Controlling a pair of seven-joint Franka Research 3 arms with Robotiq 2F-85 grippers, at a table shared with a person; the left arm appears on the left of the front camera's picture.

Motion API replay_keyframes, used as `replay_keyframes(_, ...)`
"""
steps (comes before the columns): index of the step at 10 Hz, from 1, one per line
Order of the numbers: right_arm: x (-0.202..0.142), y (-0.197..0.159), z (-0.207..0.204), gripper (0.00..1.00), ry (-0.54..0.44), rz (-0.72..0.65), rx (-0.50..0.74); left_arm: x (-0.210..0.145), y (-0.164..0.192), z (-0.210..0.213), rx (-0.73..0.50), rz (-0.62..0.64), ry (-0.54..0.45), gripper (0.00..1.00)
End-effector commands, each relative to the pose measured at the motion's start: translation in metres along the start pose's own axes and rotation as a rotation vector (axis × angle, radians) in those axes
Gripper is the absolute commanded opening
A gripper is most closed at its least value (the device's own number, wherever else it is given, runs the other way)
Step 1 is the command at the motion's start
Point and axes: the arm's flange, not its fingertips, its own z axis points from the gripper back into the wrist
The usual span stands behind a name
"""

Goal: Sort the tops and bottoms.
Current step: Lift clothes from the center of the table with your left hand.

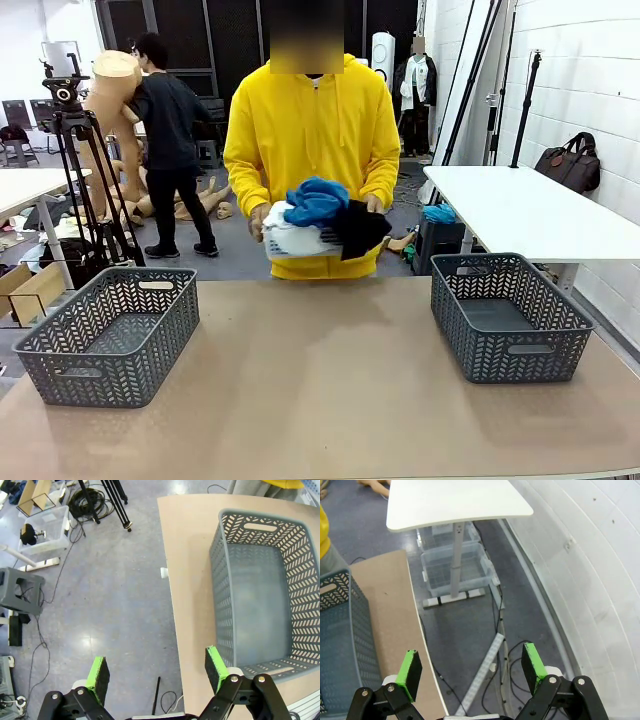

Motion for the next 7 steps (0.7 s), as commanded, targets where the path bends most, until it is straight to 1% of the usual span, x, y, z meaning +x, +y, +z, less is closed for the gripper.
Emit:
replay_keyframes(1,-0.0008,-0.0008,0.0007,1.00,0.008,0.011,-0.002,-0.0011,0.0035,-0.0002,0.012,-0.010,0.008,1.00)
replay_keyframes(7,-0.0008,-0.0008,0.0007,1.00,0.008,0.011,-0.002,-0.0011,0.0035,-0.0002,0.012,-0.010,0.008,1.00)
